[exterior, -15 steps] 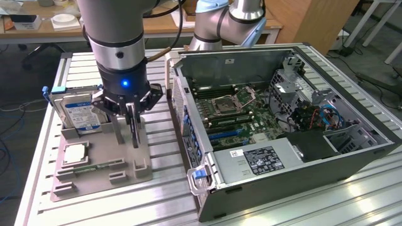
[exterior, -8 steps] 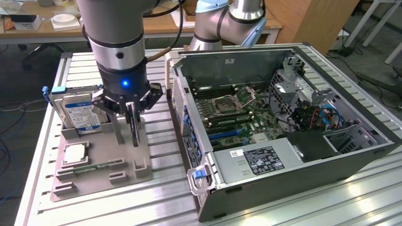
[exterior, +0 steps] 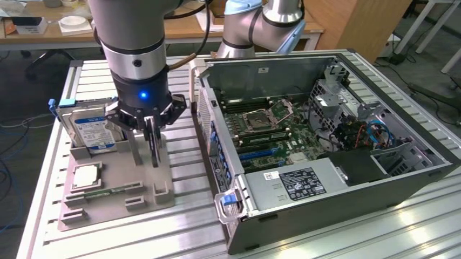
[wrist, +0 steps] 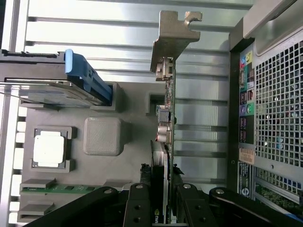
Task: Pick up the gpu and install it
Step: 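Pick up the gpu and move the gpu toward the slot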
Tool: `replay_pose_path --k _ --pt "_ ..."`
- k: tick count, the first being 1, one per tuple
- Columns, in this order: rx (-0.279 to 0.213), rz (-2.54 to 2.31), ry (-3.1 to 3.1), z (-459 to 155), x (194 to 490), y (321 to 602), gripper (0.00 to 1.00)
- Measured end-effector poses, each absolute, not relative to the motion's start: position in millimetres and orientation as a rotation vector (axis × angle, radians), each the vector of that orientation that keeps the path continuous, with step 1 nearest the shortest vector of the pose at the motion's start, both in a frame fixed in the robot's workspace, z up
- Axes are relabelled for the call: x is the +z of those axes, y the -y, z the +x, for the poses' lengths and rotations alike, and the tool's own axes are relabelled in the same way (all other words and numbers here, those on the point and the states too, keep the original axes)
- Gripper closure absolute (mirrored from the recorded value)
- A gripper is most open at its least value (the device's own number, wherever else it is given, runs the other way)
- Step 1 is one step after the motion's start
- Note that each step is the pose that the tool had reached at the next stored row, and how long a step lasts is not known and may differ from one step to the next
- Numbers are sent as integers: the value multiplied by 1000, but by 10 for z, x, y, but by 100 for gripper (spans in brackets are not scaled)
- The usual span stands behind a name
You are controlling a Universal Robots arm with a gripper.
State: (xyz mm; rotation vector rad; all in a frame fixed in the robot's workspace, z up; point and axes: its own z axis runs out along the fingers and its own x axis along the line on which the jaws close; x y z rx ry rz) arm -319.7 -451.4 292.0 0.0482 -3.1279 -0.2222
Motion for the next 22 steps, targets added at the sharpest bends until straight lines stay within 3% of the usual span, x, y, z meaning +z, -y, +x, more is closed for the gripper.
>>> replay_pose_path --k 22 --pt "-229 48 3128 -3197 3021 4513 73"
